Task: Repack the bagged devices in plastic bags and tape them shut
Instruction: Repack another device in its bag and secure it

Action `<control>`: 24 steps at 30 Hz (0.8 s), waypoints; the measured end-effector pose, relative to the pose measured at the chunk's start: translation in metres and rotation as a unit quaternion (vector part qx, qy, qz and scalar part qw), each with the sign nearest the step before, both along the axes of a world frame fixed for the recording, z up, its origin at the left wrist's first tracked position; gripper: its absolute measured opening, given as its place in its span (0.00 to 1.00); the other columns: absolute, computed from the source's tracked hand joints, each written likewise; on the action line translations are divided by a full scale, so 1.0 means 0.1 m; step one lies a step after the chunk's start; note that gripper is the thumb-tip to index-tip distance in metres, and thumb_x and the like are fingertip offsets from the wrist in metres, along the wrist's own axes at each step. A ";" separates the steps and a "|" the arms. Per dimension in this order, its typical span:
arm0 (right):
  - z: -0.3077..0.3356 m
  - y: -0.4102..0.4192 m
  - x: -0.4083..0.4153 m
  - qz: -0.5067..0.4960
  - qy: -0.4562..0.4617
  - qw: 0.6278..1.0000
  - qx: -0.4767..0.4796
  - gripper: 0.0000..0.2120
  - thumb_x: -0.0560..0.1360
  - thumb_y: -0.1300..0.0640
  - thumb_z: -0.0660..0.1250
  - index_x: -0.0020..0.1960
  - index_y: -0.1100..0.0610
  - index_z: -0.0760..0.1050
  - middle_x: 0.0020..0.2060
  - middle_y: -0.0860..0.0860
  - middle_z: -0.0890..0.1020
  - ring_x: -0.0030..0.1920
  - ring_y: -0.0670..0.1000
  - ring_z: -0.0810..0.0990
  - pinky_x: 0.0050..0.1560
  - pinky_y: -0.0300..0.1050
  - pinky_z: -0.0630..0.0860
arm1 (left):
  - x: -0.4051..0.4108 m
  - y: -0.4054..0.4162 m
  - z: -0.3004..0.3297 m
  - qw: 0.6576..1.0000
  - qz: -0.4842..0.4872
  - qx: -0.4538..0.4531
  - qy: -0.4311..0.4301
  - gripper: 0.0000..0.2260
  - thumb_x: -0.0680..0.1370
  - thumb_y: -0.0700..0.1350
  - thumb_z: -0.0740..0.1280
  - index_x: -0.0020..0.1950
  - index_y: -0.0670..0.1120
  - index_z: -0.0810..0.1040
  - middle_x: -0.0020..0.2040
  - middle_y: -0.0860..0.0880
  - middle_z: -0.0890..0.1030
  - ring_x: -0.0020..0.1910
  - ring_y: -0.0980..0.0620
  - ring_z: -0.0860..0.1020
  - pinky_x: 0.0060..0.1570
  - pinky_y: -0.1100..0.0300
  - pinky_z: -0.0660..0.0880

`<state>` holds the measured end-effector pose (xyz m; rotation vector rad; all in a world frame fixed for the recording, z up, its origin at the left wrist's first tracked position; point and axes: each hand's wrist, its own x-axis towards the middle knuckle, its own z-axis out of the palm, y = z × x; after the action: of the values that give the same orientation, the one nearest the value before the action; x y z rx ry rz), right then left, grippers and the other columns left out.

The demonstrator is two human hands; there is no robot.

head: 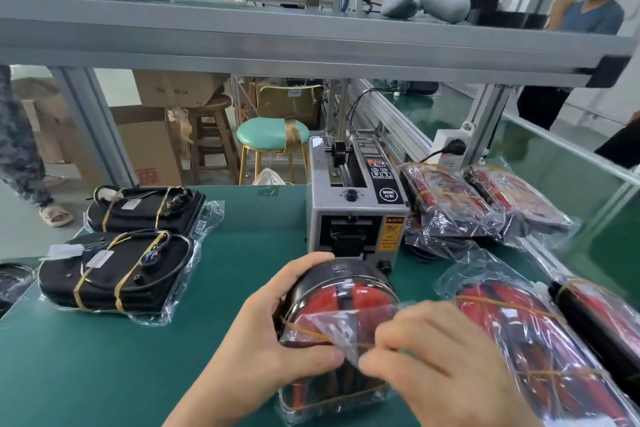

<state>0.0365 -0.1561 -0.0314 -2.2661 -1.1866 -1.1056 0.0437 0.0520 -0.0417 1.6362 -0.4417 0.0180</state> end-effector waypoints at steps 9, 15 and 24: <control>-0.15 0.05 0.01 -0.011 0.034 0.999 -0.011 0.19 0.82 0.54 0.57 0.40 0.49 0.84 0.37 0.45 0.81 0.39 0.47 0.78 0.39 0.39 0.75 | -0.05 0.01 -0.02 0.989 0.034 0.071 -0.121 0.33 0.64 0.46 0.75 0.66 0.64 0.72 0.70 0.58 0.69 0.70 0.55 0.68 0.59 0.67 0.71; -0.04 0.01 -0.13 0.014 0.168 0.980 0.107 0.08 0.74 0.42 0.67 0.48 0.44 0.78 0.45 0.41 0.75 0.45 0.42 0.76 0.46 0.35 0.74 | -0.13 0.04 0.07 0.975 0.043 0.124 -0.180 0.23 0.65 0.45 0.74 0.57 0.61 0.79 0.64 0.53 0.73 0.64 0.47 0.74 0.58 0.54 0.74; 0.08 -0.01 -0.15 0.022 0.343 0.930 0.132 0.27 0.68 0.37 0.71 0.65 0.44 0.74 0.62 0.38 0.75 0.66 0.38 0.71 0.63 0.28 0.65 | -0.31 -0.01 0.13 0.978 0.039 0.192 -0.076 0.28 0.54 0.31 0.67 0.19 0.69 0.73 0.25 0.72 0.73 0.30 0.74 0.75 0.36 0.76 0.73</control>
<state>0.0211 -0.1571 -0.0238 -2.1182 -0.7398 -0.3504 0.0126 0.0509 -0.0284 2.0411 -0.5214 0.1239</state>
